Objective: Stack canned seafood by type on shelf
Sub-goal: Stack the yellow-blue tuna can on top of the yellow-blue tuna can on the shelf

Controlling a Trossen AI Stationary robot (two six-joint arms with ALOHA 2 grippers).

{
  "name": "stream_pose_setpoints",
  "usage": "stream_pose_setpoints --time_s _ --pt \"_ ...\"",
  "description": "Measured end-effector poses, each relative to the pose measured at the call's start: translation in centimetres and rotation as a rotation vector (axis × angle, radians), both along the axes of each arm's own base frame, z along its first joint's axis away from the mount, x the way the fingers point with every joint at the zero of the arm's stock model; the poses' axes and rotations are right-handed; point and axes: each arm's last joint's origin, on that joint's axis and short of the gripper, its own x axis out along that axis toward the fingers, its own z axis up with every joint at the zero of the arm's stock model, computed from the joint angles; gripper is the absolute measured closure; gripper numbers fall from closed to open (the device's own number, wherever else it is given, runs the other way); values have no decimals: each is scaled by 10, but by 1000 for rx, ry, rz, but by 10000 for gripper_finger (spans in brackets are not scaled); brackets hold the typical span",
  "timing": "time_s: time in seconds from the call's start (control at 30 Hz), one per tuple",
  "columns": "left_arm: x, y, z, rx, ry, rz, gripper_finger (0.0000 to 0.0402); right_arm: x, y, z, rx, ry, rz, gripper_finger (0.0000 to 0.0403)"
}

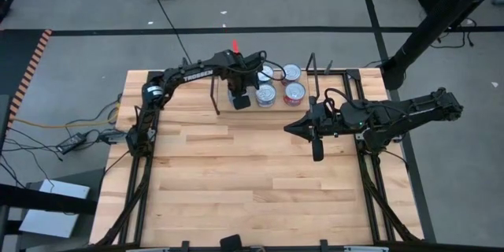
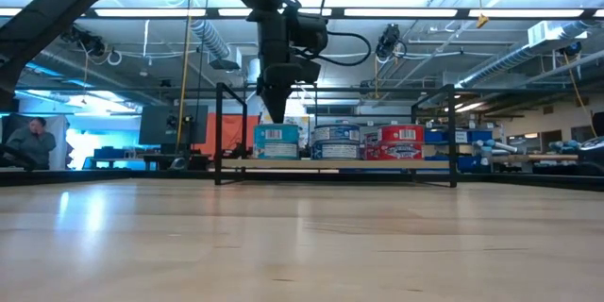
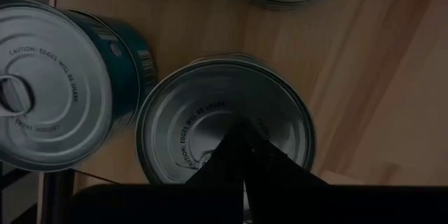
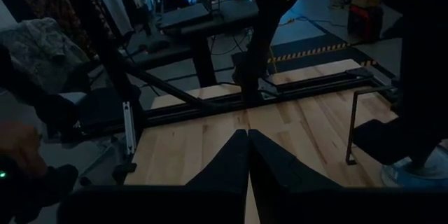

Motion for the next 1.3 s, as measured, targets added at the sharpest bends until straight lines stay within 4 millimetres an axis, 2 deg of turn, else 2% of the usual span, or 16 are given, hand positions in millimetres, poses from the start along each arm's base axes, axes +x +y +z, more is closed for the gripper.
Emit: stream_pose_setpoints --time_s 0.23,0.5,0.63,0.87,1.07,1.3 --pt "3 2 7 24 -16 4 401 0 0 0 -1 0 0 380" --pt "9 7 41 47 -153 26 401 0 -1 1 -55 -7 -17 384" --pt "14 5 48 42 -217 31 401 0 -2 1 -86 -6 -37 396" --pt "15 -3 35 9 -192 3 401 0 -2 1 -84 -6 -37 392" --pt "28 -9 19 32 -248 -38 401 0 -2 1 -78 -6 -39 394" --pt "23 -8 4 36 -187 -22 401 0 -1 1 -58 -6 -42 393"
